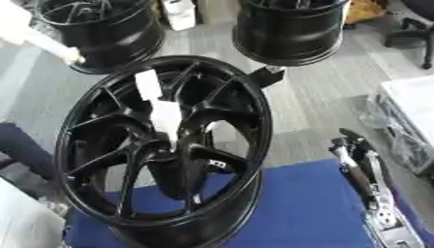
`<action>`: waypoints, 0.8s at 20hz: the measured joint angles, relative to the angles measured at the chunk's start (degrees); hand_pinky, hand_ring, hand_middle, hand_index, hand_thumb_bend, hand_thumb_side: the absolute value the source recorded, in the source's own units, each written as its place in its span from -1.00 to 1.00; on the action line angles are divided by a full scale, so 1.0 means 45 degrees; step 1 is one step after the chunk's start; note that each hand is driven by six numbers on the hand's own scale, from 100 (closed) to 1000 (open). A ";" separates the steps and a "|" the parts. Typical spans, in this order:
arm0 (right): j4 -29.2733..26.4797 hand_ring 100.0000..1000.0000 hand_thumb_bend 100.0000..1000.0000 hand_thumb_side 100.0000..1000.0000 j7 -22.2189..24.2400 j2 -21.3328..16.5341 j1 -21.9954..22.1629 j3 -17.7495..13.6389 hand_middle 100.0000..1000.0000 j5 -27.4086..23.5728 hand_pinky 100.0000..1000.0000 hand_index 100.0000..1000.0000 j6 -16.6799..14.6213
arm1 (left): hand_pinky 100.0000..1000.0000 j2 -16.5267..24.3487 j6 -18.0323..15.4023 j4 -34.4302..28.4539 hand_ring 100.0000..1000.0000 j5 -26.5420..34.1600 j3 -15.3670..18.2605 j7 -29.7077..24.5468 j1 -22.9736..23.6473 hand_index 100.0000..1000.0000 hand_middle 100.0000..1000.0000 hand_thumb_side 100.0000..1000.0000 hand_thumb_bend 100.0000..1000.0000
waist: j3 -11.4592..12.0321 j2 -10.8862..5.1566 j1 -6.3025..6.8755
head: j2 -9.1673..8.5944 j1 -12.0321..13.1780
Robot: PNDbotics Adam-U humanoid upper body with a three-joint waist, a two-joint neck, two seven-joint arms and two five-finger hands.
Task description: Pull the pin out of the wheel hub.
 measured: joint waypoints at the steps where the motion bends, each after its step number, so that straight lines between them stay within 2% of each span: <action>1: 0.0000 0.20 -1.00 0.06 -0.0001 0.0000 0.0001 0.0000 0.18 0.0022 0.36 0.62 -0.0001 | -0.68 0.0161 0.0039 0.0088 -0.83 -0.0297 0.0236 -0.0039 0.0655 -0.05 -0.51 -0.87 -0.71 | 0.0007 -0.0001 -0.0021 | 0.0000 -0.0007; 4: 0.0004 0.20 -1.00 0.06 -0.0002 0.0000 0.0011 0.0001 0.18 0.0058 0.36 0.62 0.0000 | -0.64 0.0223 0.0132 0.0966 -0.79 -0.1652 0.0661 -0.0132 0.2031 0.01 -0.44 -0.91 -0.71 | 0.0053 -0.0002 -0.0089 | 0.0000 -0.0023; 5: 0.0005 0.20 -1.00 0.06 -0.0004 0.0000 0.0016 0.0002 0.18 0.0061 0.36 0.62 0.0002 | -0.58 0.0106 0.0159 0.1487 -0.75 -0.2220 0.0762 -0.0159 0.2255 0.14 -0.31 -0.86 -0.65 | 0.0067 -0.0002 -0.0117 | 0.0000 -0.0022; 6: 0.0006 0.20 -1.00 0.06 -0.0004 0.0001 0.0018 0.0002 0.18 0.0062 0.36 0.62 0.0002 | -0.45 -0.0126 0.0156 0.2111 -0.64 -0.2828 0.0873 -0.0156 0.2333 0.38 -0.06 -0.55 -0.34 | 0.0064 -0.0004 -0.0157 | 0.0000 -0.0023; 7: 0.0007 0.20 -1.00 0.05 -0.0003 0.0004 0.0019 0.0005 0.18 0.0062 0.36 0.62 0.0003 | -0.30 -0.0444 0.0101 0.2794 -0.51 -0.3453 0.0987 -0.0101 0.2331 0.58 0.15 -0.33 -0.07 | 0.0047 -0.0004 -0.0198 | 0.0000 -0.0030; 8: 0.0009 0.20 -1.00 0.05 0.0000 0.0004 0.0019 0.0006 0.18 0.0062 0.36 0.62 0.0005 | -0.11 -0.0825 -0.0022 0.3535 -0.31 -0.4099 0.1092 0.0022 0.2267 0.77 0.40 -0.06 0.31 | 0.0022 -0.0004 -0.0253 | 0.0000 -0.0043; 10: 0.0009 0.20 -1.00 0.05 0.0008 0.0013 0.0015 0.0010 0.18 0.0062 0.36 0.62 0.0010 | 0.11 -0.1625 -0.0505 0.4999 -0.05 -0.5449 0.1308 0.0505 0.1873 0.90 0.62 0.11 0.62 | -0.0026 -0.0004 -0.0377 | 0.0000 -0.0058; 11: 0.0009 0.20 -1.00 0.05 0.0012 0.0021 0.0009 0.0010 0.18 0.0062 0.36 0.62 0.0014 | 0.10 -0.2011 -0.0861 0.5649 -0.01 -0.6053 0.1408 0.0861 0.1673 0.96 0.73 0.21 0.71 | -0.0047 -0.0003 -0.0433 | 0.0001 -0.0066; 13: 0.0008 0.20 -1.00 0.06 0.0027 0.0065 -0.0004 0.0011 0.18 0.0061 0.37 0.62 0.0028 | 0.11 -0.2717 -0.1448 0.6685 0.03 -0.6859 0.1624 0.1993 0.1325 0.99 0.81 0.31 0.76 | -0.0104 0.0011 -0.0524 | 0.0001 -0.0098; 15: 0.0005 0.20 -1.00 0.06 0.0037 0.0130 -0.0013 0.0013 0.18 0.0057 0.37 0.62 0.0037 | 0.09 -0.3277 -0.1731 0.7249 0.01 -0.7135 0.1775 0.3406 0.1181 0.98 0.80 0.35 0.72 | -0.0106 0.0048 -0.0578 | 0.0002 -0.0107; 16: 0.0005 0.20 -1.00 0.06 0.0040 0.0133 -0.0015 0.0013 0.18 0.0054 0.37 0.62 0.0039 | 0.09 -0.3502 -0.1808 0.7344 0.00 -0.7088 0.1841 0.4113 0.1179 0.96 0.79 0.50 0.67 | -0.0105 0.0081 -0.0599 | 0.0002 -0.0110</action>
